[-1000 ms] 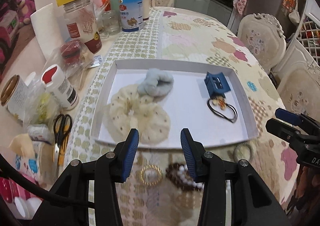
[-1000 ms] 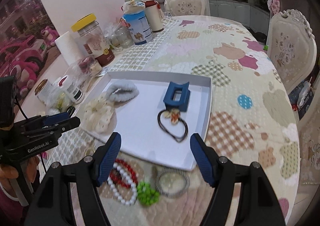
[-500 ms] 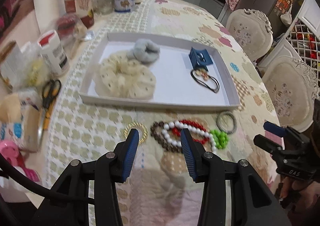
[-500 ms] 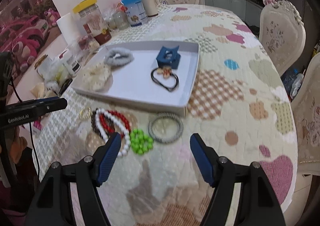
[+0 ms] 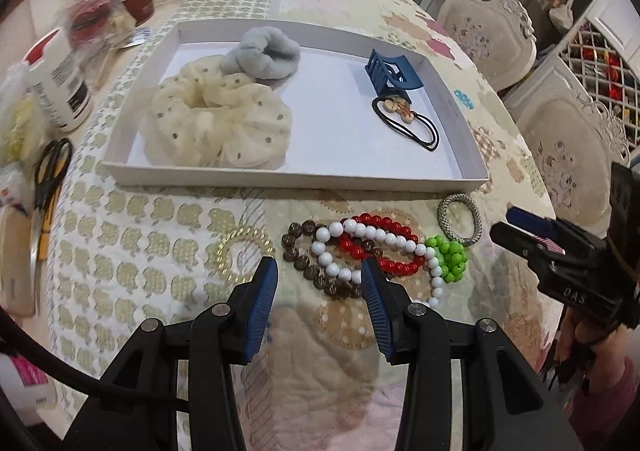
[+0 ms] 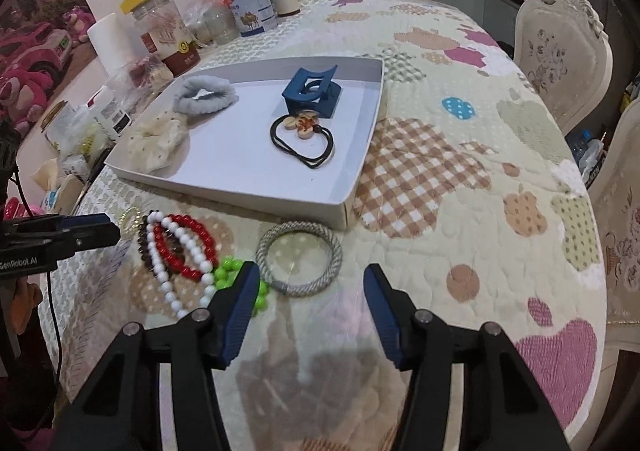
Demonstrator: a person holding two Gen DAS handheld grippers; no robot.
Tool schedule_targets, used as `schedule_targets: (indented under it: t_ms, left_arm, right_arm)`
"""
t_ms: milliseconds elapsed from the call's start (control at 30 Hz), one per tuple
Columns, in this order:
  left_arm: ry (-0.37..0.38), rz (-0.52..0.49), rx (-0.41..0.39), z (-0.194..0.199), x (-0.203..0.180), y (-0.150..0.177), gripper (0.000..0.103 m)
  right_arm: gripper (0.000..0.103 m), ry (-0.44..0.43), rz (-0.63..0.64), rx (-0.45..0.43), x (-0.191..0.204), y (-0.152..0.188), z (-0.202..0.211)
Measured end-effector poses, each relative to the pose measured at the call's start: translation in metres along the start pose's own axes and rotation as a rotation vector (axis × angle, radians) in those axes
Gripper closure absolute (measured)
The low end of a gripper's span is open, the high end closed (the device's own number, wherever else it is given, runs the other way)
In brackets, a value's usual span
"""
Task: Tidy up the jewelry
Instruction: 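Grasp white bead bracelet with left tool while right tool grasps grey braided bangle, then lift white bead bracelet with left tool while right tool lifts grey bangle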
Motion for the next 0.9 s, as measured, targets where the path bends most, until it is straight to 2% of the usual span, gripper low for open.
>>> schedule_targets:
  t_ms: [167, 333, 367, 400, 467, 500, 533, 567, 600, 900]
  left_arm:
    - [0.006, -0.053, 0.023, -0.013, -0.008, -0.006, 0.07]
    - [0.021, -0.06, 0.053, -0.028, -0.013, -0.009, 0.071]
    - [0.023, -0.064, 0.052, -0.029, -0.014, -0.01, 0.077]
    - [0.023, -0.076, 0.052, -0.031, -0.015, -0.009, 0.084]
    - [0.01, -0.097, 0.049, -0.033, -0.018, -0.009, 0.092]
    - [0.0, -0.105, 0.042, -0.033, -0.019, -0.009, 0.098]
    - [0.001, -0.108, 0.039, -0.034, -0.019, -0.008, 0.099]
    - [0.003, -0.105, 0.034, -0.032, -0.019, -0.009, 0.103]
    - [0.003, -0.102, 0.03, -0.031, -0.019, -0.009, 0.103]
    - [0.032, -0.106, -0.04, 0.012, -0.017, -0.015, 0.103]
  right_arm:
    - [0.046, -0.008, 0.013, 0.031, -0.004, -0.005, -0.016]
    - [0.046, -0.02, 0.007, 0.039, -0.011, -0.01, -0.026]
    - [0.047, -0.023, 0.005, 0.041, -0.012, -0.011, -0.027]
    - [0.049, -0.027, 0.003, 0.046, -0.013, -0.011, -0.03]
    - [0.07, -0.03, 0.003, 0.053, -0.015, -0.011, -0.035]
    - [0.072, -0.028, 0.003, 0.053, -0.016, -0.01, -0.037]
    - [0.079, -0.026, 0.006, 0.041, -0.017, -0.011, -0.037]
    - [0.091, -0.034, 0.0, 0.039, -0.017, -0.012, -0.036]
    - [0.094, -0.042, -0.009, 0.037, -0.018, -0.012, -0.036]
    - [0.096, -0.074, -0.008, -0.033, -0.005, -0.012, 0.006]
Point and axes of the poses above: each gripper's, at about its wrist camera, not at the fingertips, and z roughly against the way its jaws point, x to its left, y to its underside, the point moved 7 cm from there along -z, roughly the way its jaws point, and after that the axes turned 11 degrees about -y, right-handed, at the moved point
